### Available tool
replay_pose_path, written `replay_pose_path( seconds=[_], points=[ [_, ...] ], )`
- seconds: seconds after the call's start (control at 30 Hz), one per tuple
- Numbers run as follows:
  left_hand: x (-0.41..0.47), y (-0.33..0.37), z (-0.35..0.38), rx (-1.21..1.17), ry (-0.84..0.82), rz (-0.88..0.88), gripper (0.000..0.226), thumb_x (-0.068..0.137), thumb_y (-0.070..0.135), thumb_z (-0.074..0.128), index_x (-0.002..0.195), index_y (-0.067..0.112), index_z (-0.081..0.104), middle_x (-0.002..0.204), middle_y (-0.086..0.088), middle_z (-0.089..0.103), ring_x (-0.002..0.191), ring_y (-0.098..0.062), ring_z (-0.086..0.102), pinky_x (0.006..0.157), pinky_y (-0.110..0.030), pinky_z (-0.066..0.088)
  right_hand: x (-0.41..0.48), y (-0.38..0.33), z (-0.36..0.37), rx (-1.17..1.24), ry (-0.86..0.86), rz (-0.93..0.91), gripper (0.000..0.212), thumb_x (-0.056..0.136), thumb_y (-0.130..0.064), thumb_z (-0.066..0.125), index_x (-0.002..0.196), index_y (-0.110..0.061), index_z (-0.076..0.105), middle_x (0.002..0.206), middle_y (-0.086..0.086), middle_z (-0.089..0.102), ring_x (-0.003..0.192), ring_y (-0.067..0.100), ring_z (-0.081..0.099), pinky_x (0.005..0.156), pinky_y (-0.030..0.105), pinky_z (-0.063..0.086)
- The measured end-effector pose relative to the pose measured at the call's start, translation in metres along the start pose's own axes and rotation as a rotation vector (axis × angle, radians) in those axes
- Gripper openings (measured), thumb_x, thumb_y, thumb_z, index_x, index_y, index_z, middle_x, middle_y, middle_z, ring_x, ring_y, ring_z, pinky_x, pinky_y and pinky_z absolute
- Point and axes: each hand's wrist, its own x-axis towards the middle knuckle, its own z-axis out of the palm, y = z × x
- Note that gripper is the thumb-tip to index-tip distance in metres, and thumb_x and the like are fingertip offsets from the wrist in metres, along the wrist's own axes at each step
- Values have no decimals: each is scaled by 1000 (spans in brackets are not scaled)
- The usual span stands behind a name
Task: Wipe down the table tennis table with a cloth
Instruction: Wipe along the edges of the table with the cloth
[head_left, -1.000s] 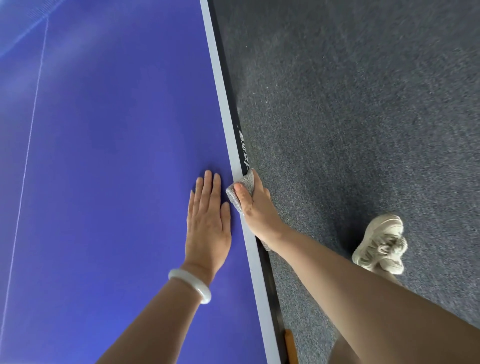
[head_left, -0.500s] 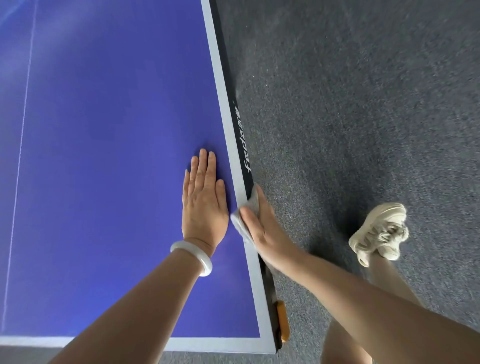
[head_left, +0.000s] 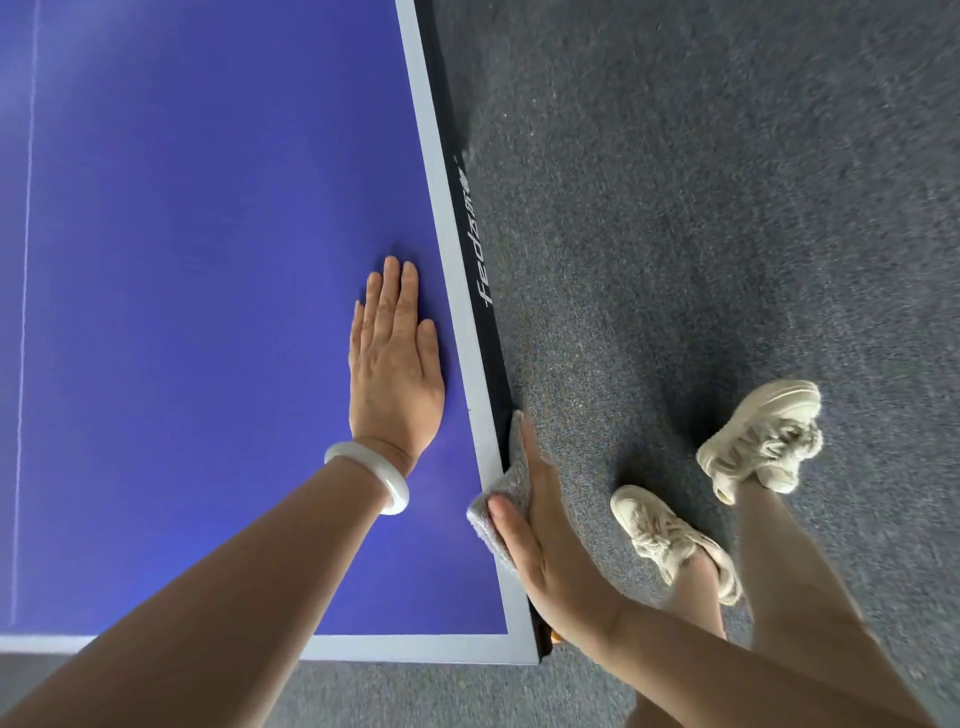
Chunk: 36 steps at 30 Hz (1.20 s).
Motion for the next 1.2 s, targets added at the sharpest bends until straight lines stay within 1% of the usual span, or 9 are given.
replay_pose_path(
  seconds=[0.07, 0.13, 0.23, 0.5, 0.67, 0.77, 0.9, 1.03, 1.2],
  points=[
    [0, 0, 1, -5, 2, -1, 53, 103, 22, 24, 154, 6, 23, 162, -7, 18, 151, -23, 11, 123, -44, 11, -13, 0, -6, -67, -87, -45, 72, 102, -35, 37, 155, -30, -12, 149, 19, 31, 128, 17, 38, 117, 51, 27],
    [-1, -1, 1, -6, 2, 2, 53, 103, 22, 23, 154, 6, 22, 162, -7, 17, 151, -23, 11, 123, -44, 10, -26, 2, -12, -130, -161, -99, 73, 104, -33, 36, 153, -27, -18, 167, -1, -1, 149, 10, 7, 124, 46, 10],
    [-1, -1, 1, 1, -2, 1, 54, 103, 22, 23, 154, 6, 22, 163, -7, 16, 151, -23, 10, 123, -43, 10, -38, 7, -16, -208, -183, -137, 75, 105, -31, 39, 151, -26, -21, 161, -21, -24, 150, 4, -16, 126, 40, 4],
    [-1, 0, -1, 22, -20, -10, 55, 102, 23, 20, 155, 6, 19, 163, -7, 13, 152, -22, 8, 123, -42, 7, 6, -5, 17, -148, 191, -56, 73, 99, -35, 44, 158, -20, 3, 160, 8, 27, 140, 34, 40, 109, 55, 38],
    [1, 1, -2, 12, -23, -13, 54, 103, 22, 22, 154, 5, 19, 163, -7, 14, 152, -23, 8, 123, -43, 8, -9, 2, 25, -220, 327, -144, 69, 100, -32, 47, 157, -11, 14, 164, 1, 21, 150, 16, 24, 114, 54, 31],
    [1, 1, -2, 7, -25, -12, 54, 103, 22, 22, 154, 6, 20, 163, -7, 14, 151, -22, 8, 123, -44, 9, -9, 0, 25, -114, 259, -67, 70, 98, -38, 47, 157, -26, 11, 162, -4, 26, 148, 15, 28, 112, 55, 36],
    [2, -1, 0, 14, -34, -19, 54, 103, 23, 22, 155, 7, 19, 163, -5, 14, 152, -20, 8, 123, -43, 9, 51, -25, 7, 40, 198, 6, 70, 96, -48, 49, 154, -40, 11, 157, -18, 22, 145, -2, 21, 122, 32, 22],
    [4, -1, -2, -16, -36, -32, 56, 101, 25, 19, 155, 8, 19, 163, -3, 12, 152, -17, 5, 123, -42, 8, 117, -49, -7, 122, 171, 36, 49, 103, -31, 50, 144, -33, 25, 135, -3, 37, 123, 8, 36, 110, 25, 23],
    [5, 3, -7, -73, -42, -60, 55, 100, 25, 28, 154, 13, 27, 162, 4, 16, 150, -11, 10, 122, -34, 7, 123, -49, -16, 41, 176, 53, 61, 101, -33, 48, 153, -9, 27, 152, 9, 40, 143, 19, 35, 120, 38, 26]
  ],
)
